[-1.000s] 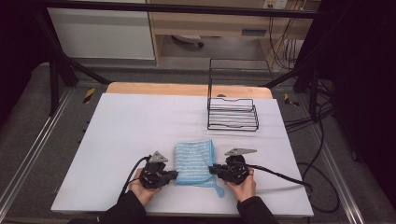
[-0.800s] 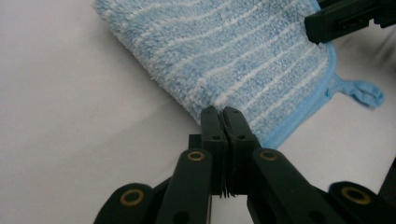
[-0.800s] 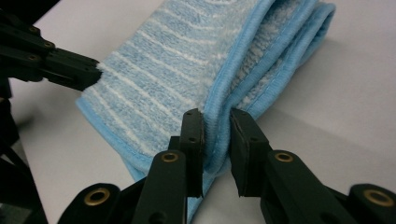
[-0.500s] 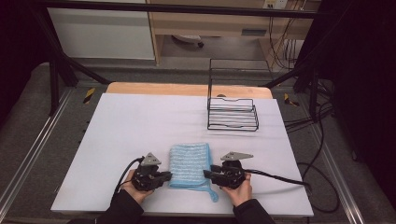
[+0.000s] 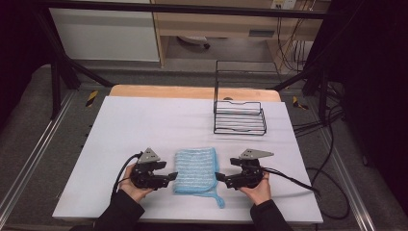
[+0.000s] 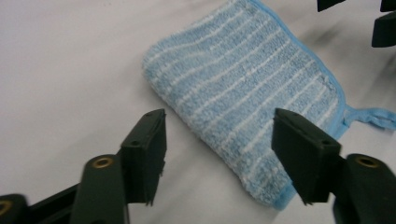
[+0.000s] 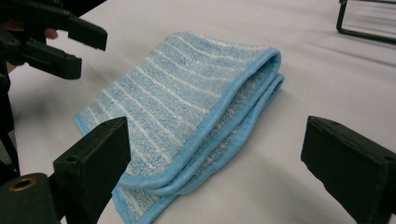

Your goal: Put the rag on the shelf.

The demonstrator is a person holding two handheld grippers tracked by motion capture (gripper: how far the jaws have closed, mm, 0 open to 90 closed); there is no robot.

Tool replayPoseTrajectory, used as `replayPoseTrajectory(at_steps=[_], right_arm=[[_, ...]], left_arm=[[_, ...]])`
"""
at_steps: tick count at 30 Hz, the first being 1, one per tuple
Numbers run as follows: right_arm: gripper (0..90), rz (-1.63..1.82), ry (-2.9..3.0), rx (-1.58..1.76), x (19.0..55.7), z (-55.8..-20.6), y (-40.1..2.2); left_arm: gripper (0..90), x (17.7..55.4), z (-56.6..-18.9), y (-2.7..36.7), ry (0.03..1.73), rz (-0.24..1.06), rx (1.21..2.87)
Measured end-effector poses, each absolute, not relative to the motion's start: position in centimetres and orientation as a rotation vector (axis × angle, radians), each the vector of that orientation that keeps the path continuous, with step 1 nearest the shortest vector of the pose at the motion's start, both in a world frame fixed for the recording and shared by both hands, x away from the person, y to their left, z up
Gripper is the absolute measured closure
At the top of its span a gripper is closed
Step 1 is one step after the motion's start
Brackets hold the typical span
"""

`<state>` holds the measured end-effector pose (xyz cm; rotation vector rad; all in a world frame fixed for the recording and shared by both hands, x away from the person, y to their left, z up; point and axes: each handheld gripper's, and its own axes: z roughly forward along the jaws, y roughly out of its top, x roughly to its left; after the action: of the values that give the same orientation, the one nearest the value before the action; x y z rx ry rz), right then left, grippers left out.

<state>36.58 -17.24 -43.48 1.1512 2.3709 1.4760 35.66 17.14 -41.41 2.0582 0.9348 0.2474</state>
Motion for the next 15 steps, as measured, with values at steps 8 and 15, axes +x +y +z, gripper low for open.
replayPoseTrajectory(at_steps=[8, 15], right_arm=[[3.0, 1.493, 2.365, 1.131, 36.8, -43.3, -17.6], [1.4, 1.445, 2.395, 1.121, 36.8, -43.4, -17.6]], left_arm=[[17.7, 37.2, -40.5, 17.1, 0.942, 0.250, 2.053], [8.1, 39.0, -40.6, 16.5, 0.947, 0.270, 2.082]])
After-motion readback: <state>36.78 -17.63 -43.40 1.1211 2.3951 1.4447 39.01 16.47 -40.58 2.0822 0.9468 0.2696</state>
